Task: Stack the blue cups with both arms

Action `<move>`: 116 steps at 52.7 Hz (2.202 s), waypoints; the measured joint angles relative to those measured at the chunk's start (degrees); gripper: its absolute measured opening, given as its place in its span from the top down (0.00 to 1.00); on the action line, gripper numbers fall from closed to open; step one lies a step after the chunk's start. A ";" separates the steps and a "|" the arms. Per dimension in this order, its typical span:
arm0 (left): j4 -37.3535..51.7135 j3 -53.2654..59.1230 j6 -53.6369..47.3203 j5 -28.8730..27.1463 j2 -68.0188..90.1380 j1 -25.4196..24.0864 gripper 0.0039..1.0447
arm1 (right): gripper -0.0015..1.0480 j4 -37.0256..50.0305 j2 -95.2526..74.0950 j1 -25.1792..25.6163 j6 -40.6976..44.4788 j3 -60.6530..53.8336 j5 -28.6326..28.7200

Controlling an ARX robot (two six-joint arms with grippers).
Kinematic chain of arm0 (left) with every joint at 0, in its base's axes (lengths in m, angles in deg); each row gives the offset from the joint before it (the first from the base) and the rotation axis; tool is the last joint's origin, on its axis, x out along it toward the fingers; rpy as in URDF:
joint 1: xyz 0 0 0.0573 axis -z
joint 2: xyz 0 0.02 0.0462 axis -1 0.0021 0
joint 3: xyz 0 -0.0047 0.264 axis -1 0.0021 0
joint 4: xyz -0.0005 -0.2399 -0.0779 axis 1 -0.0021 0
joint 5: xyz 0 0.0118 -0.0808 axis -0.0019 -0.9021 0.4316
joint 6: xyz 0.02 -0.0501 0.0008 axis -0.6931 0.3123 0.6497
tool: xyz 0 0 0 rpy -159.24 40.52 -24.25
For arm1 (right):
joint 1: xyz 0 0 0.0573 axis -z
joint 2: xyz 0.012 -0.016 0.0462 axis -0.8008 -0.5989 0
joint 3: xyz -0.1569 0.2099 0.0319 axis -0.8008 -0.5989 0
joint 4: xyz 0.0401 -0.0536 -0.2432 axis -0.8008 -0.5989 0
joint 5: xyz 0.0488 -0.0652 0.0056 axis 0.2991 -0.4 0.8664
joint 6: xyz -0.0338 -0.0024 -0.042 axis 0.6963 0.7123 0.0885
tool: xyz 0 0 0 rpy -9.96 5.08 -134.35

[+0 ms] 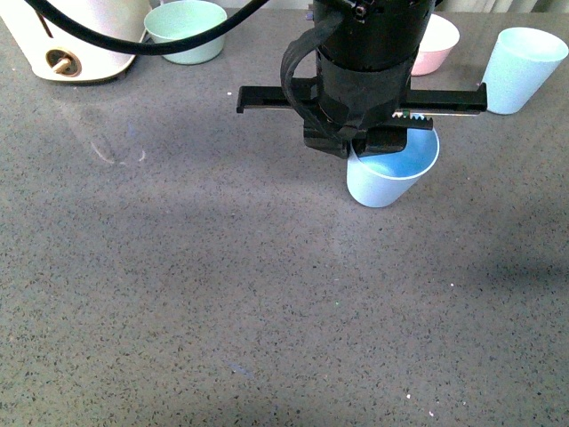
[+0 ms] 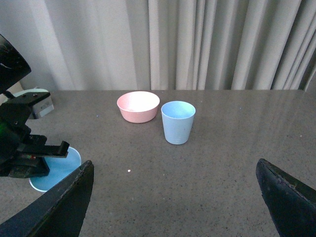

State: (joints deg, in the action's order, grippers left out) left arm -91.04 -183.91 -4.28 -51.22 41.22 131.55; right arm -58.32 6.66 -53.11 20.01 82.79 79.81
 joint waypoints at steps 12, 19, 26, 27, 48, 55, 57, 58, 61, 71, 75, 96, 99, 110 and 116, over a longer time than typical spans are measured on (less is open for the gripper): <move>0.02 -0.85 -0.07 0.02 0.33 -0.04 0.67 | 0.09 0.00 0.00 0.00 0.00 0.00 -0.02; 0.00 -1.07 -0.09 0.02 0.33 -0.04 0.52 | 0.09 0.00 0.00 0.00 0.00 0.00 0.00; 0.02 -1.09 -0.24 0.02 0.33 -0.02 0.35 | 0.09 0.00 0.00 0.00 0.00 0.00 -0.02; 0.02 -1.09 -0.24 0.02 0.31 -0.02 0.33 | 0.09 0.00 0.00 0.00 0.00 0.00 -0.02; 2.14 2.38 -0.81 -0.57 -4.48 -0.09 0.08 | 0.09 0.00 0.00 0.00 0.00 0.00 0.00; 3.56 4.85 -1.40 -1.31 -8.28 -0.61 0.08 | 0.09 0.00 0.00 0.00 -0.02 0.00 0.00; 4.07 5.60 -1.68 -1.42 -9.38 -0.87 0.08 | 0.09 0.00 0.00 0.00 -0.02 0.00 0.00; 4.46 6.14 -1.84 -1.57 -10.08 -1.07 0.08 | 0.09 0.00 0.00 0.00 0.00 0.00 0.00; 5.18 7.26 -2.10 -1.90 -11.39 -1.57 0.08 | 0.09 0.00 0.00 0.00 0.00 0.00 0.00; 12.63 14.36 -4.20 -4.83 -17.55 -4.31 0.08 | 0.09 0.00 0.00 0.00 0.00 0.00 0.00; 16.79 17.31 -5.16 -4.92 -20.61 -5.49 0.08 | 0.09 0.00 0.00 0.00 -0.02 0.00 0.00; 77.07 63.21 -28.06 -12.04 -51.25 -23.06 0.63 | 0.09 0.00 0.00 0.00 -0.02 0.00 -0.02; 77.88 67.04 -28.57 -10.62 -54.40 -24.57 0.72 | 0.09 0.00 0.00 0.00 0.00 0.00 0.04; 78.95 77.37 -29.53 -5.40 -61.40 -28.39 0.99 | 0.09 0.00 0.00 0.00 -0.02 0.00 0.07; 78.93 81.66 -29.68 -3.10 -66.12 -30.60 0.99 | 0.09 0.00 0.00 0.00 -0.02 0.00 -0.02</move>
State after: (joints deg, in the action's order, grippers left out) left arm -12.12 -102.25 -33.96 -54.32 -24.89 100.95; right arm -58.32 6.66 -53.11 19.99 82.79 79.79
